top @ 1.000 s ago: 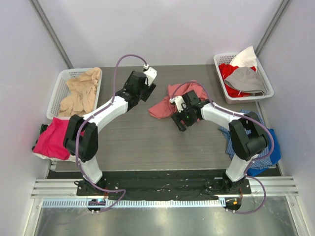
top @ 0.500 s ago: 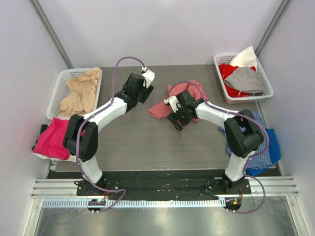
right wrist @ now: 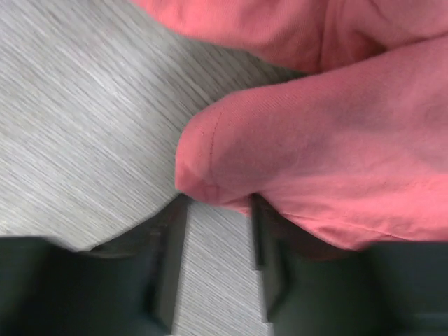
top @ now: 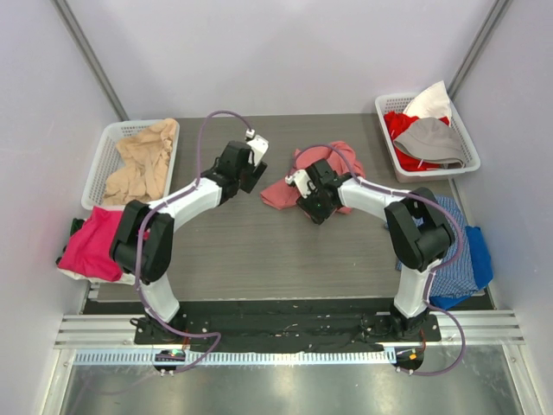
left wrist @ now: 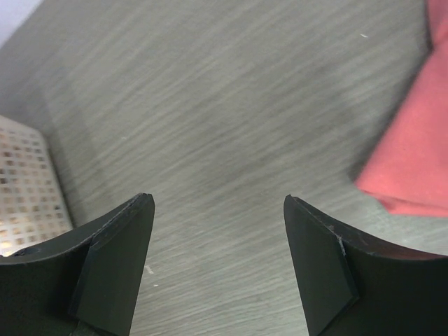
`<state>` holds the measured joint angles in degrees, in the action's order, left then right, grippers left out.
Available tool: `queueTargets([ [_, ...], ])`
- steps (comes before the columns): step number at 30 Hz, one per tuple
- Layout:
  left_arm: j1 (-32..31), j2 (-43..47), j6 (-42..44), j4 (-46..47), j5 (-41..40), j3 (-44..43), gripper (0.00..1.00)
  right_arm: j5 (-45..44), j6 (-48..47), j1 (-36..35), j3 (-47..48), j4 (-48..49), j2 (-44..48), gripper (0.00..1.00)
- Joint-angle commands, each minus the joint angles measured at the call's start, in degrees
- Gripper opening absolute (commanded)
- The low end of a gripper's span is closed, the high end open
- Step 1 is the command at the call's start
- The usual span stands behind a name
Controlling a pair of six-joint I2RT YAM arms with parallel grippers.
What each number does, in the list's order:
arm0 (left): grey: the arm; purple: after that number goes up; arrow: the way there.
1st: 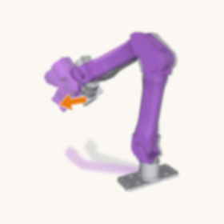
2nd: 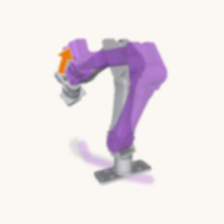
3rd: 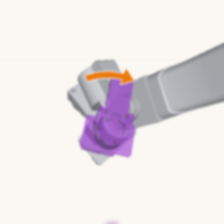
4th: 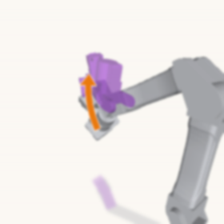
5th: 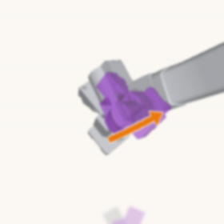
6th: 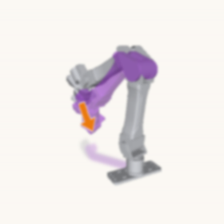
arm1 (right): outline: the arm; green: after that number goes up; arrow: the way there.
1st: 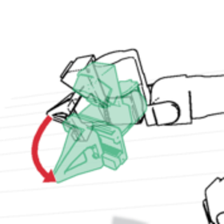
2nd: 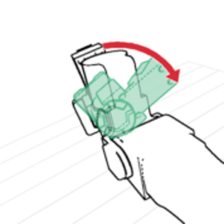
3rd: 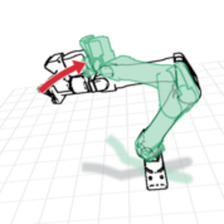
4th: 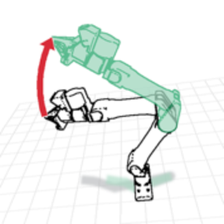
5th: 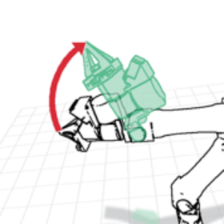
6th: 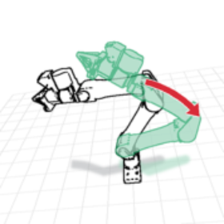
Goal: Fold and stack the t-shirts
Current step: Flatten the tshirt out
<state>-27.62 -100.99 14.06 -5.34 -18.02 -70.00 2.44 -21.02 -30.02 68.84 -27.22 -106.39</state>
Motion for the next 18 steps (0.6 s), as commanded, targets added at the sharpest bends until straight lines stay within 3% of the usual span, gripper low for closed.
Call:
queueTargets([
  [1, 0.28, 3.43, -3.69, 0.78, 5.35, 1.53, 0.79, -2.17, -1.04, -0.21, 2.0, 2.0, -1.8, 0.35],
  [2, 0.28, 3.52, -4.3, 0.34, 6.32, 1.97, 0.79, -2.17, -1.05, -0.21, 2.18, 2.0, -1.89, 0.19],
  [4, 0.2, 3.78, -5.18, -1.07, 10.36, 2.32, 0.77, -4.89, -0.87, -0.21, 2.35, 2.09, -2.07, 0.02],
  [9, -1.03, 3.78, -5.8, -4.05, 16.35, 2.06, 0.73, -7.26, -0.96, -0.13, 1.74, 2.0, 0.47, 0.01],
  [18, -2.27, 3.61, -5.36, -4.24, 15.56, 2.06, 0.73, -12.63, -3.76, 0.14, 8.93, -1.87, 10.67, 0.01],
])
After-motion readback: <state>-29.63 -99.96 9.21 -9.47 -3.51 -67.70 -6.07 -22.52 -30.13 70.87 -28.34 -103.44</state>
